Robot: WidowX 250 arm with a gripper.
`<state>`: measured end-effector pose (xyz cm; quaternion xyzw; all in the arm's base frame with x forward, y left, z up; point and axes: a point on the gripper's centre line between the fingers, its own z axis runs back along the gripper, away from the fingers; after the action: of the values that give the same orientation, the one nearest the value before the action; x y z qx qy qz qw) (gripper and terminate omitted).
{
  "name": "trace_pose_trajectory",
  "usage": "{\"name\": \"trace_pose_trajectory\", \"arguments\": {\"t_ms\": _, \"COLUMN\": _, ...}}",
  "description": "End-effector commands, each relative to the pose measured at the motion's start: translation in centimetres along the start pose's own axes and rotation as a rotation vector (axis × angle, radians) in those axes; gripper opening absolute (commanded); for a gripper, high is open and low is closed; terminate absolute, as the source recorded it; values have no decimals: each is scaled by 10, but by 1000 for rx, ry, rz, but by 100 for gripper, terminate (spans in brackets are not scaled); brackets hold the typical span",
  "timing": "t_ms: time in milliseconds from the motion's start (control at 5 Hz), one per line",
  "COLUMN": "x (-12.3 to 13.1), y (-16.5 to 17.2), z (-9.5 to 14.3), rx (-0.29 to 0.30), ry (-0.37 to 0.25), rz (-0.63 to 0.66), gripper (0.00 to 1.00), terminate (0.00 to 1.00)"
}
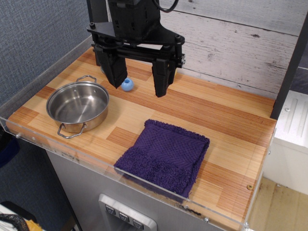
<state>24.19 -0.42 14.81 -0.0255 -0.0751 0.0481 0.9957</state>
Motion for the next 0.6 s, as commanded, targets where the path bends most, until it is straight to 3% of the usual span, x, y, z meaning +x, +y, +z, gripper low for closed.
{"name": "trace_pose_trajectory", "arguments": {"t_ms": 0, "x": 0, "y": 0, "z": 0, "rx": 0, "ry": 0, "rz": 0, "gripper": 100, "terminate": 0}}
{"name": "trace_pose_trajectory", "arguments": {"t_ms": 200, "x": 14, "y": 25, "z": -2, "rx": 98, "ry": 50, "rz": -213, "gripper": 100, "terminate": 0}}
{"name": "trace_pose_trajectory", "arguments": {"t_ms": 400, "x": 25, "y": 47, "z": -6, "rx": 159, "ry": 96, "rz": -389, "gripper": 100, "terminate": 0}}
